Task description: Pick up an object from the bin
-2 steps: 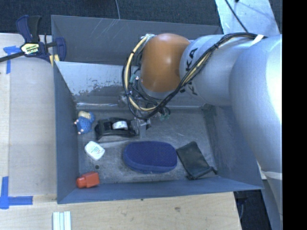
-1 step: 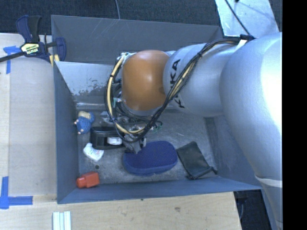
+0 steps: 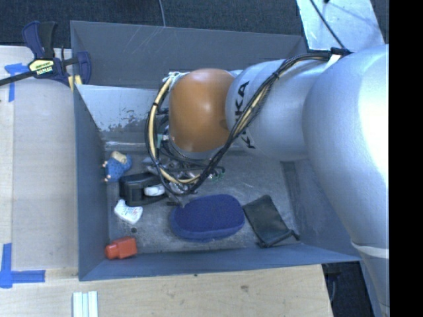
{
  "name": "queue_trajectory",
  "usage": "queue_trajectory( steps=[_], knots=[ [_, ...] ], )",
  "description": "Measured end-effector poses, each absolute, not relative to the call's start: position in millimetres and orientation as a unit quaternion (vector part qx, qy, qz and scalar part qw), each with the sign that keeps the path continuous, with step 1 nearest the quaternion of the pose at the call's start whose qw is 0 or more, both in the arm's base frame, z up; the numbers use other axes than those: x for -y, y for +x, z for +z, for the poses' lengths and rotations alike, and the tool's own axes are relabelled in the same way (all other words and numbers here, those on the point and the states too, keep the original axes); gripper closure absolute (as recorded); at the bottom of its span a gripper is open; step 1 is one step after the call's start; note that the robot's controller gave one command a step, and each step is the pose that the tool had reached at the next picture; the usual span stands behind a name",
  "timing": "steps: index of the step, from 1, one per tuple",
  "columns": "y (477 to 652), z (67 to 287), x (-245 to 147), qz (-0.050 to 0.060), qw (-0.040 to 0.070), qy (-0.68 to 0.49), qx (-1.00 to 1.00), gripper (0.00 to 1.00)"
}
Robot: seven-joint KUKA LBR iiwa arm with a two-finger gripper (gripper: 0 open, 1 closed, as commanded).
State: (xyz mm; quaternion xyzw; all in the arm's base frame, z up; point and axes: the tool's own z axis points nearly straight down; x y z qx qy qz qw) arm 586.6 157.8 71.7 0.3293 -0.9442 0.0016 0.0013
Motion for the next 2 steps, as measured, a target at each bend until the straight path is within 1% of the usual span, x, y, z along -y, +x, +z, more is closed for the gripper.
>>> queue_trajectory(
  steps=[1, 2],
  knots=[
    [588.3, 164, -165, 0.000, -0.004, 0.350, 0.937, 1.00],
    [590.1, 247, -164, 0.000, -0.003, 0.343, 0.939, 1.00]
  ],
)
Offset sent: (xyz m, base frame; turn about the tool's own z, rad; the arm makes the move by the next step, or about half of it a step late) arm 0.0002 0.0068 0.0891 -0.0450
